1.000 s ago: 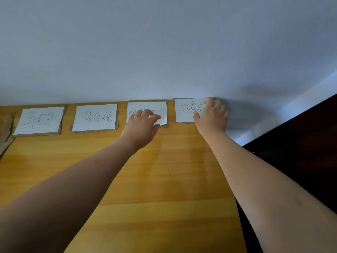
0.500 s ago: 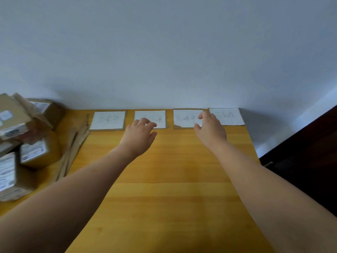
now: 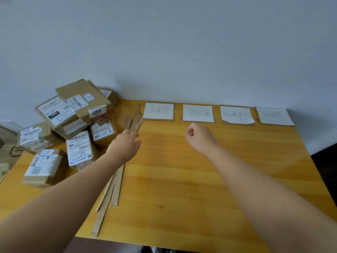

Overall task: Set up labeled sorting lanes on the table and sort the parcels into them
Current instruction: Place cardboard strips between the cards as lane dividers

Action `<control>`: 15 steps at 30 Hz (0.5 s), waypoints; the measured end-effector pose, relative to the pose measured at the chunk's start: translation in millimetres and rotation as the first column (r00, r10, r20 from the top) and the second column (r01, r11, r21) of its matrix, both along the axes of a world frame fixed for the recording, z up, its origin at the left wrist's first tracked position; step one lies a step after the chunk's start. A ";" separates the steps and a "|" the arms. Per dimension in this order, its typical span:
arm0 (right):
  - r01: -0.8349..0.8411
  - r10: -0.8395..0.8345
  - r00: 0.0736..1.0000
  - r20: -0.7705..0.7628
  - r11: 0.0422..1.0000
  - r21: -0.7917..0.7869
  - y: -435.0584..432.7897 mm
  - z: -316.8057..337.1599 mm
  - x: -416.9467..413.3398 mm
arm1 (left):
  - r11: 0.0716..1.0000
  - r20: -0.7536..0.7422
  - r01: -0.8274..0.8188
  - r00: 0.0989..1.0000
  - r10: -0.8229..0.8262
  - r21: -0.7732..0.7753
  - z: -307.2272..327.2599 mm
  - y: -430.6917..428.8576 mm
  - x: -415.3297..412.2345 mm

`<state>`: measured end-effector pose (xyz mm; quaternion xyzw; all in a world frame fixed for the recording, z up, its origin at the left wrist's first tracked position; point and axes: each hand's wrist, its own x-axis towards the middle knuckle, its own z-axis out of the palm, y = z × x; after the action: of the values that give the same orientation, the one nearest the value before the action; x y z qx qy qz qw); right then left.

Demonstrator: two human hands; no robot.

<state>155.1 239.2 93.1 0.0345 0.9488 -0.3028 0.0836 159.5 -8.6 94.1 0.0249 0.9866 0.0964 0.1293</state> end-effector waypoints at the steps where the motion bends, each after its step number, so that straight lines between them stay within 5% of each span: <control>1: -0.013 0.013 1.000 0.021 1.000 -0.015 -7.6 -2.7 -1.2 | 0.999 0.031 -0.043 0.999 0.043 0.025 -3.2 -9.0 2.5; 7: -0.064 0.074 0.990 0.120 0.994 -0.085 -49.2 -29.4 -3.0 | 0.974 0.199 -0.218 0.959 0.202 0.062 -33.4 -53.9 16.1; 15: -0.007 0.039 0.971 0.234 0.991 -0.136 -108.1 -70.9 6.2 | 0.982 0.395 -0.182 0.907 0.150 0.047 -76.6 -87.4 14.5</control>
<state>161.3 131.0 22.2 0.0538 0.9098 -0.3588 0.2016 174.0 -96.0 17.5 -0.0735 0.9349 0.1507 0.3129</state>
